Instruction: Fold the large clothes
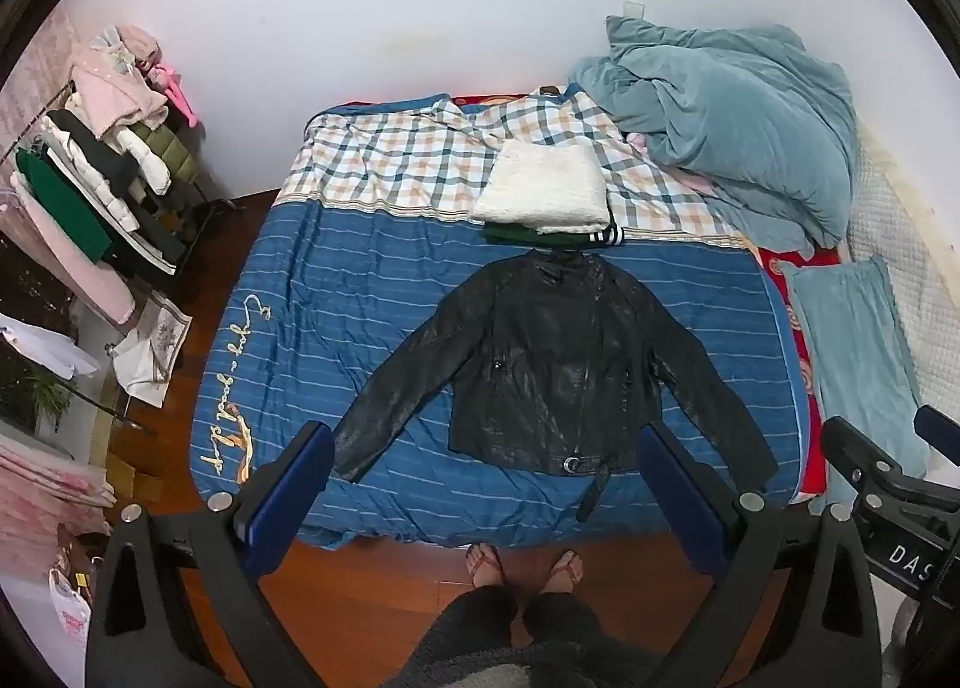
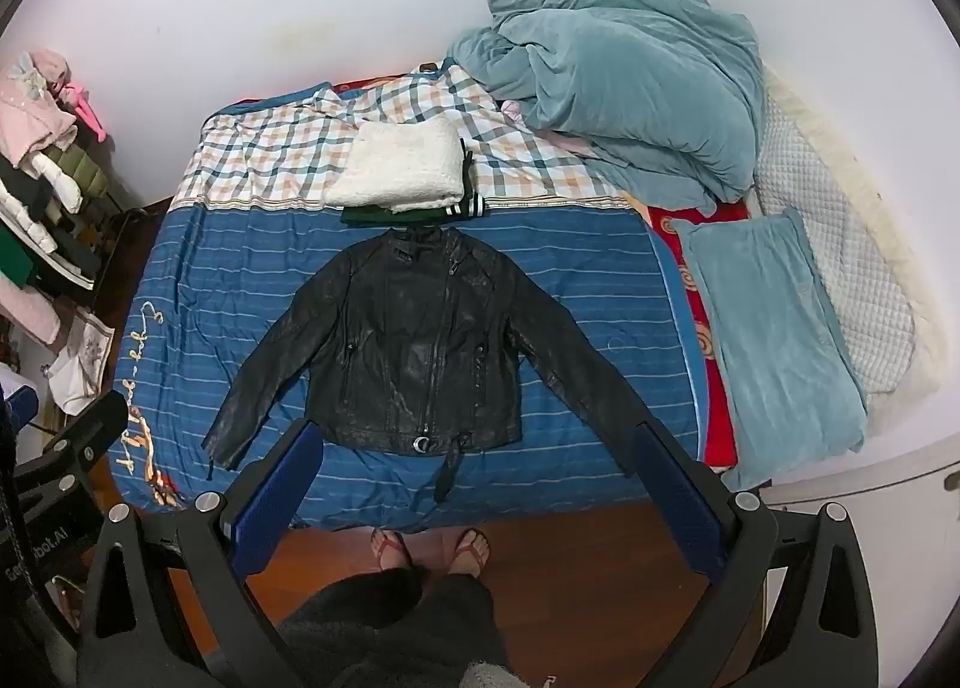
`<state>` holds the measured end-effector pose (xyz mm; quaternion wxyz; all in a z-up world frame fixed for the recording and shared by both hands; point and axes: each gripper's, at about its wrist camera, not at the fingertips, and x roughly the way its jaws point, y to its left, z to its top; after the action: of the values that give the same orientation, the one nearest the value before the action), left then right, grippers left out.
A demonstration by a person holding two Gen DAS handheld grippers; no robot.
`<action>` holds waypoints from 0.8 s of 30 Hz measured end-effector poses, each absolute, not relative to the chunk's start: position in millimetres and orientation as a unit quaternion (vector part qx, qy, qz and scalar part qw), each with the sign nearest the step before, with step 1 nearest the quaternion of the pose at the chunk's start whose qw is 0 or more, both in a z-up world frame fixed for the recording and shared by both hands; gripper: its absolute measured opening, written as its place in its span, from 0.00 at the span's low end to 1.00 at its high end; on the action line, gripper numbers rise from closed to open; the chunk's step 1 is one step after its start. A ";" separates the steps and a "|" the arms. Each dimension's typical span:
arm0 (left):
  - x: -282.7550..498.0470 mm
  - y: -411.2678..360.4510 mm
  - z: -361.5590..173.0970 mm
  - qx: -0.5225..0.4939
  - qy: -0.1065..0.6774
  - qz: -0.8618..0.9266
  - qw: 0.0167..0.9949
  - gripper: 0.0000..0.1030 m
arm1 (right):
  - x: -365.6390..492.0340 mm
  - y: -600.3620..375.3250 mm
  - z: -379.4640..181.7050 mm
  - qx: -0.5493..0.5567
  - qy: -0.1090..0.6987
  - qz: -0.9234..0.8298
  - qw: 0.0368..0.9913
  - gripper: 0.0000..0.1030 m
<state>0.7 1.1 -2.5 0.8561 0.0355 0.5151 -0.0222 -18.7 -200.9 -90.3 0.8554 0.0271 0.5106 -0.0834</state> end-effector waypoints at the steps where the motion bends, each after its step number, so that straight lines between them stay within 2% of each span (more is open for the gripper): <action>1: 1.1 1.7 -3.2 0.035 0.517 -0.023 0.855 1.00 | -18.7 -200.9 -90.7 0.026 0.512 -0.084 0.855 1.00; 24: 1.9 -4.7 1.0 0.046 0.503 -0.017 0.863 1.00 | -17.7 -204.2 -87.5 0.024 0.507 -0.088 0.857 1.00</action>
<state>1.9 -4.7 1.0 0.8632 0.0456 0.5025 -0.0171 -17.7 -204.2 -87.5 0.8569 0.0236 0.5074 -0.0877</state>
